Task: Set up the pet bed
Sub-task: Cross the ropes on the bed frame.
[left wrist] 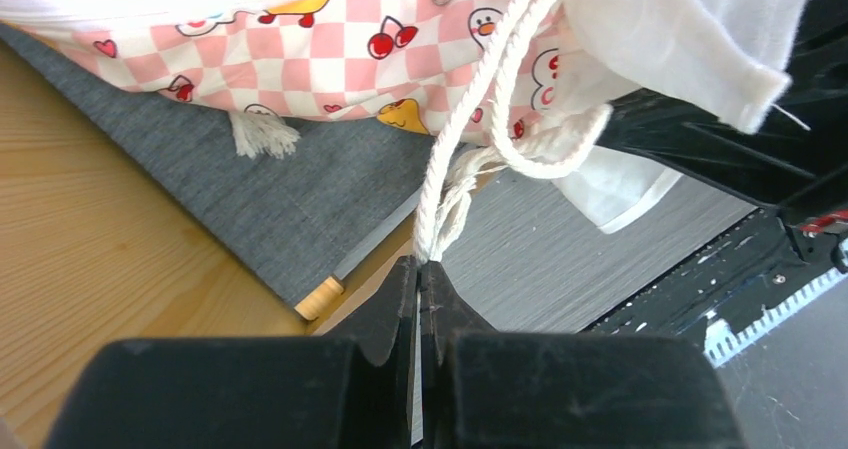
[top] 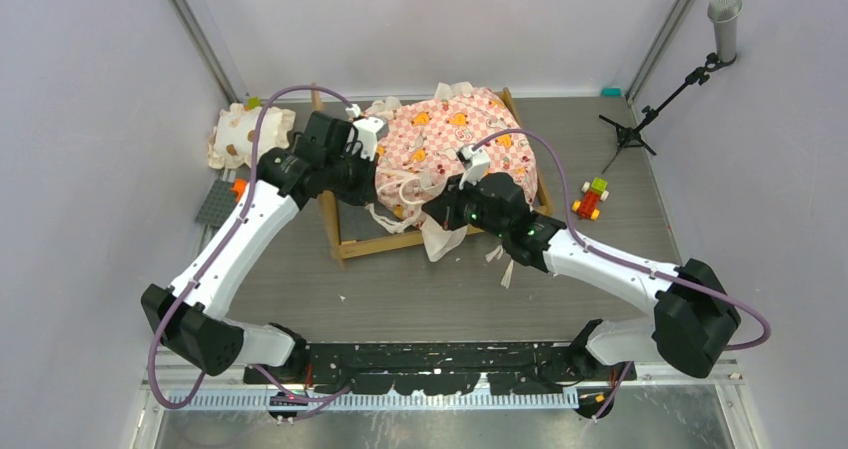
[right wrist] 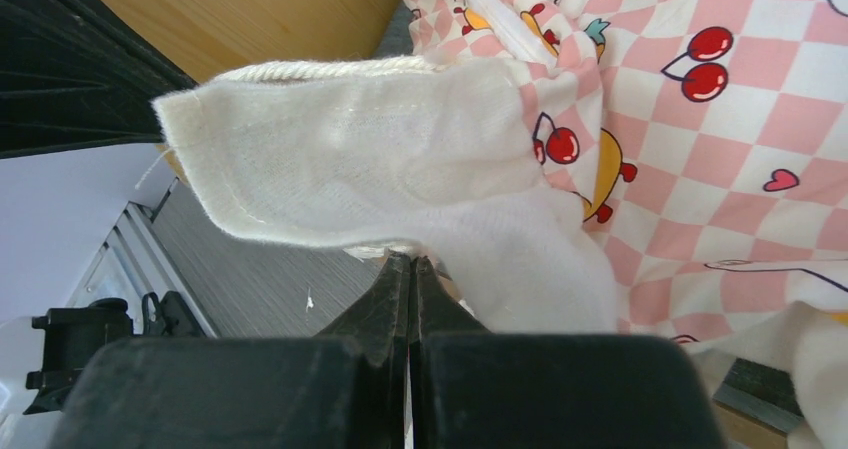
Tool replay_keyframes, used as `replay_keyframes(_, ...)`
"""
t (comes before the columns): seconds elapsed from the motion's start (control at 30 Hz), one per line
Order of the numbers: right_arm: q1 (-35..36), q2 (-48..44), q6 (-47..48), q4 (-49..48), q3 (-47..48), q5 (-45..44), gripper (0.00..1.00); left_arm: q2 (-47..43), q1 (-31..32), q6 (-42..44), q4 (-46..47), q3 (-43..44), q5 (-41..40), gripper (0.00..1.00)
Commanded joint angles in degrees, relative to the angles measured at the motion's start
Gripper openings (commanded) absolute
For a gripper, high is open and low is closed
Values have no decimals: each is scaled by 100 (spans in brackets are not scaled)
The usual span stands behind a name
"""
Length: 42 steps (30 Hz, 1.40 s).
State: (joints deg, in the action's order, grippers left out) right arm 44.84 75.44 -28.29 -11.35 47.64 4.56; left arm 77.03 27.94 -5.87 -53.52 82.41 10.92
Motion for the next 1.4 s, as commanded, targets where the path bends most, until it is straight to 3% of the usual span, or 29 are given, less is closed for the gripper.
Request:
replay_keyframes(0.0,5,-356,195,95,-10,-226,1,23,-35,191,-136,310,-385,0)
replay_keyframes(0.7,2,-1307,325,577,-162,109,1,-35,-35,250,72,669,-978,0)
replay_keyframes(1.37,7,-1630,283,872,-111,-361,1,-148,-35,-482,676,-665,-167,0)
